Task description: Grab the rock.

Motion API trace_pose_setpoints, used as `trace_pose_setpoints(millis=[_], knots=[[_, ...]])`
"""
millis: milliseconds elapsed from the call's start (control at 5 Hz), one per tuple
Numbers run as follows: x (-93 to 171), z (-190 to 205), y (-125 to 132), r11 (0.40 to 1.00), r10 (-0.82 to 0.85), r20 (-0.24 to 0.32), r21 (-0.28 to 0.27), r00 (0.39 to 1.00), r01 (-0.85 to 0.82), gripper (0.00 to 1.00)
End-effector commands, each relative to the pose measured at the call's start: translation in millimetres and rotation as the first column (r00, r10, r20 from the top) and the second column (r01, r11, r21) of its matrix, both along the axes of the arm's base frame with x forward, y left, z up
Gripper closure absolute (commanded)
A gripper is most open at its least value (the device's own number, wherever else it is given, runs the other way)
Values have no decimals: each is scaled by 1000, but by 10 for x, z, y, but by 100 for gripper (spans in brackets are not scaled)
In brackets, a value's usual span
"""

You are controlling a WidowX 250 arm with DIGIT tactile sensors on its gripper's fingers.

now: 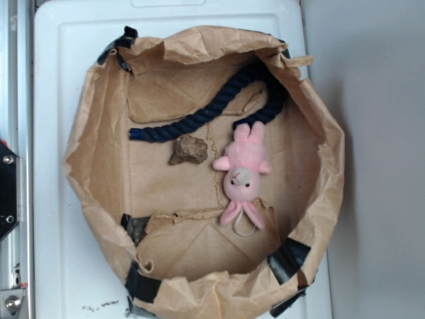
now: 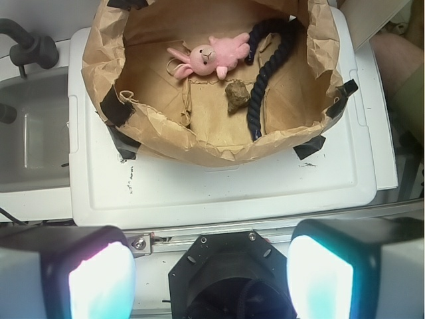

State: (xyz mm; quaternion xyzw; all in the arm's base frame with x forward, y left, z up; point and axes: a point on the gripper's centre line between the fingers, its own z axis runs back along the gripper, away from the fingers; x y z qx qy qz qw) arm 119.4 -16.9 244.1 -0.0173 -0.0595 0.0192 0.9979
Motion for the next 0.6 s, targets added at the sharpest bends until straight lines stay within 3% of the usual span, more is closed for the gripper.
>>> trace_pose_setpoints(millis=[0, 200, 400], knots=[[0, 0, 0, 1000, 0, 0, 0, 1000, 0, 0], [-44, -16, 177, 999, 43, -3, -5, 999, -43, 0], [-44, -16, 177, 999, 43, -3, -5, 999, -43, 0]])
